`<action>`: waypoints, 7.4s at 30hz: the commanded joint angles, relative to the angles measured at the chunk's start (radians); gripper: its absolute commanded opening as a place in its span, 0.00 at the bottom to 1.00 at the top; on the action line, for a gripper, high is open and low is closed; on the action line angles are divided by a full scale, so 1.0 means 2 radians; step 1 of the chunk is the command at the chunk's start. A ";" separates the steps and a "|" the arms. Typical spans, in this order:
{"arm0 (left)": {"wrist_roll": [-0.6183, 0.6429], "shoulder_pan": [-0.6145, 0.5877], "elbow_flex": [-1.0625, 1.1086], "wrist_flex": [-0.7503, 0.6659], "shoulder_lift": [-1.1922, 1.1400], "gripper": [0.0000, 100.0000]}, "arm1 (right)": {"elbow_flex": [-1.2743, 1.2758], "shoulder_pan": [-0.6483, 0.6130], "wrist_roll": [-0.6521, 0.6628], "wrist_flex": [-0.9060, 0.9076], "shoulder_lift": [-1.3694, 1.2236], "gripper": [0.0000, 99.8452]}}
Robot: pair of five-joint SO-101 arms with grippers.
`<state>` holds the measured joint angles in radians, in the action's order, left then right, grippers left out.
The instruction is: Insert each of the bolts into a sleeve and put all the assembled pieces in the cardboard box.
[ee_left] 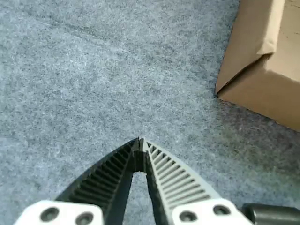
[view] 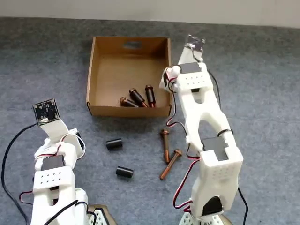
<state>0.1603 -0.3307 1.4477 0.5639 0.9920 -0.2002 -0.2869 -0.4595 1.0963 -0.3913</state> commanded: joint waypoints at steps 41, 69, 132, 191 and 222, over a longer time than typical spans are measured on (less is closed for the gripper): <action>0.004 -0.065 -0.008 -0.017 0.010 0.03 | 0.055 -0.139 0.315 0.321 0.315 0.27; 0.005 -0.132 -0.007 -0.039 0.010 0.03 | 0.523 -0.389 0.388 -0.103 0.418 0.27; 0.055 -0.156 -0.008 -0.039 0.010 0.03 | 0.525 -0.412 0.386 -0.150 0.333 0.27; 0.055 -0.157 -0.008 -0.039 0.010 0.03 | 0.461 -0.412 0.385 -0.140 0.230 0.21; 0.055 -0.154 -0.007 -0.039 0.010 0.03 | 0.533 0.088 0.216 0.021 0.463 0.01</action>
<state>0.2647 -0.6391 1.4477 0.5040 0.9920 0.8600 -0.1903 -0.0238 1.1331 0.5616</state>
